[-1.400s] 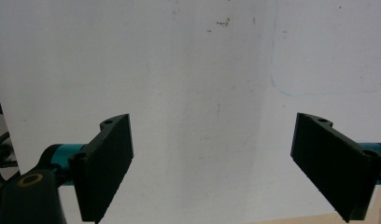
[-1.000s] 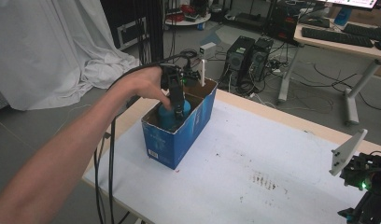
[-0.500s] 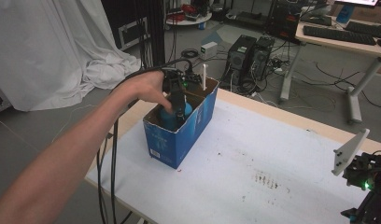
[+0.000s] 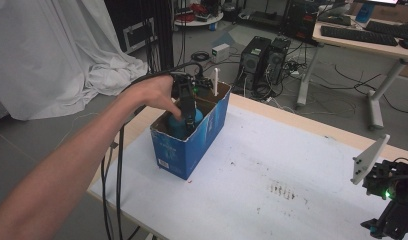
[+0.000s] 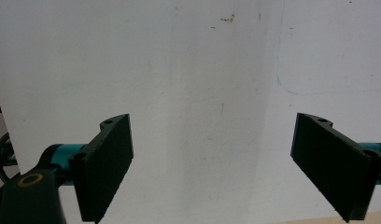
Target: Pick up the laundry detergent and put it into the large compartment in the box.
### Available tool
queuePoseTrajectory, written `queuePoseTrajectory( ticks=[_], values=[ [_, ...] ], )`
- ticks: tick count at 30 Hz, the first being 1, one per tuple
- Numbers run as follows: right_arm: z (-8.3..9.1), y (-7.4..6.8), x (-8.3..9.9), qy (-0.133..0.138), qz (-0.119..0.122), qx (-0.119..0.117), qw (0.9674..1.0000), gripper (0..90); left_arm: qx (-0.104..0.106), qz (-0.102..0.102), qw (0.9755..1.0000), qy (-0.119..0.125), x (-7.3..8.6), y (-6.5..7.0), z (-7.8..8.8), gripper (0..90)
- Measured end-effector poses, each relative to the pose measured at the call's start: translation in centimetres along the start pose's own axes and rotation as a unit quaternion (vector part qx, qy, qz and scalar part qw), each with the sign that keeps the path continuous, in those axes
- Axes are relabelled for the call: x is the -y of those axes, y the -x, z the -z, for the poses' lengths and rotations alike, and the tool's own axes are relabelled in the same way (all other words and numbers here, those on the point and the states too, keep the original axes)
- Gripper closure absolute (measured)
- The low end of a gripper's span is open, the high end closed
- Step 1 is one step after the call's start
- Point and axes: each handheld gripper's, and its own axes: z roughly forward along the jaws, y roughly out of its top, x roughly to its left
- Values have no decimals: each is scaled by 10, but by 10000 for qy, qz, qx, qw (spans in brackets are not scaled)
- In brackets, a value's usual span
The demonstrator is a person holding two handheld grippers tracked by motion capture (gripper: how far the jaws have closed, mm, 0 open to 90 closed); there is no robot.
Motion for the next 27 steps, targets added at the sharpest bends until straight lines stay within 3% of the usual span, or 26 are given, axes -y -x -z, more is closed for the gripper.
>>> queuePoseTrajectory(
  ticks=[10, 27],
  values=[
    [0, 0, -1, -9, -2, 1, 10000, 121, 77, -52, 10000, 9, 3, 0, 2, 318],
    [2, -1, 2, -7, -18, 13, 10000, 122, 47, -58, 9999, 114, 0, 3, 23, 283]
  ],
)
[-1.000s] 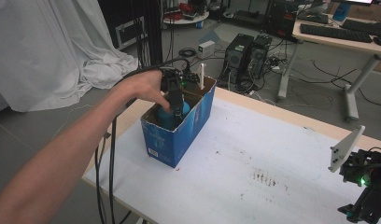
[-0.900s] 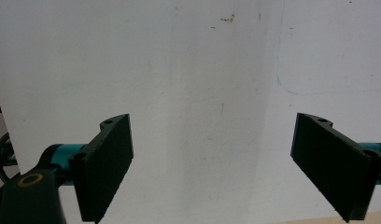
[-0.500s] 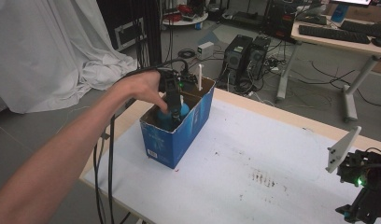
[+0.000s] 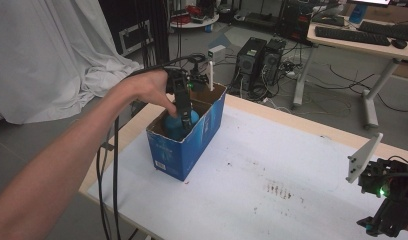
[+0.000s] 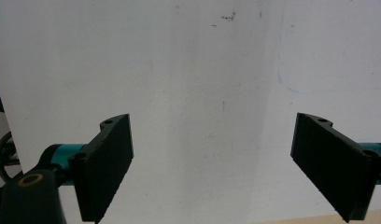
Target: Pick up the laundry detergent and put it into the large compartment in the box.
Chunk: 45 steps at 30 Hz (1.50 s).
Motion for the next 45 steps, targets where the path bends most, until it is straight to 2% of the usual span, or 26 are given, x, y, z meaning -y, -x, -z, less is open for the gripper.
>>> queuePoseTrajectory(
  ticks=[9, 15, 24, 28, 31, 34, 39, 45],
  values=[
    [1, -1, -1, 21, -7, 1, 10000, 121, -148, -233, 9995, 142, -9, 13, 23, 269],
    [2, -1, 0, 35, -33, 12, 10000, 121, -278, -357, 9989, 125, -20, 24, 33, 269],
    [3, -1, 1, 50, -53, 18, 10000, 121, -205, -764, 9965, 254, -44, 50, 43, 267],
    [3, -1, 1, 54, -50, 12, 10000, 122, -161, -990, 9944, 325, -55, 64, 48, 233],
    [4, -1, 1, 55, -91, 33, 9999, 122, -159, -1239, 9915, 355, -63, 75, 48, 198],
    [5, 0, 1, 64, -50, 41, 10000, 121, -194, -1534, 9872, 395, -71, 86, 46, 168],
    [6, -1, 0, 85, -110, 84, 9999, 121, -138, -1874, 9818, 290, -84, 100, 37, 168],
    [7, -1, 0, 109, -140, 92, 9998, 122, -108, -2146, 9765, 180, -96, 113, 26, 168]
  ],
)
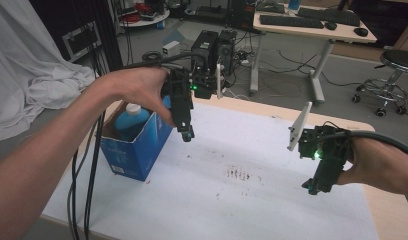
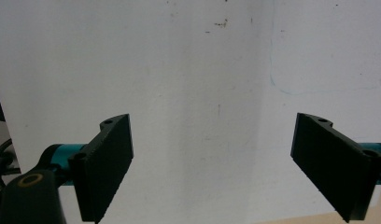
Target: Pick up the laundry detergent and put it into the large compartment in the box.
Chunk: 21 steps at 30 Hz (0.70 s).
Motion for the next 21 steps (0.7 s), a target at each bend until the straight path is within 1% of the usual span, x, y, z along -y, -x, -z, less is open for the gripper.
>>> queuePoseTrajectory(
  ticks=[2, 5, 7, 9, 11, 13, 14, 16, 18, 21],
  values=[
    [0, 0, 0, -12, 0, 13, 10000, 121, 10, -62, 10000, 30, -5, 2, -3, 167],
    [0, 0, 0, -27, 5, 9, 10000, 121, -11, -186, 9998, -8, -12, 7, -10, 167],
    [0, 0, 0, -11, 2, 19, 10000, 121, 29, -303, 9995, -47, -16, 10, -16, 167],
    [0, 0, 0, 4, -7, 26, 10000, 122, 68, -373, 9993, -69, -19, 14, -22, 168],
    [1, 0, 0, -2, -2, 41, 10000, 121, 87, -488, 9987, -110, -23, 18, -28, 167],
    [1, 0, 0, -4, -14, 46, 10000, 121, 110, -517, 9985, -123, -25, 20, -31, 167],
    [1, 0, 0, -9, -17, 50, 10000, 121, 161, -582, 9981, -126, -28, 23, -38, 167],
    [2, -1, 0, 6, -26, 66, 10000, 121, 193, -619, 9978, -161, -30, 26, -44, 167],
    [3, -2, 1, 8, -43, 70, 10000, 121, 192, -708, 9971, -183, -32, 27, -49, 167],
    [3, -2, 1, 26, -52, 101, 9999, 121, 251, -807, 9962, -196, -35, 32, -57, 168]
  ],
)
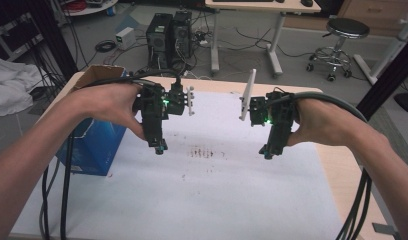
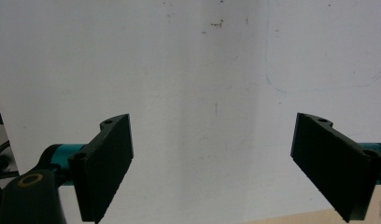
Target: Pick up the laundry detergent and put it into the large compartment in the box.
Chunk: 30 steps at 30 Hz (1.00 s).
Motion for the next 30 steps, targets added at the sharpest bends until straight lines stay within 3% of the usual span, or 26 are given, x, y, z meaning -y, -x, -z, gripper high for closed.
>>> queuePoseTrajectory(
  ticks=[7, 17, 30],
  values=[
    [2, 2, 2, 32, -51, 40, 10000, 121, 170, -327, 9993, 1, -7, 5, -18, 167],
    [4, 2, 4, 53, -87, 69, 9999, 122, 280, -417, 9987, -95, -13, 5, -33, 167],
    [5, 1, 4, 74, -81, 80, 9999, 122, 283, -461, 9985, -123, -16, 8, -35, 167]
  ],
)
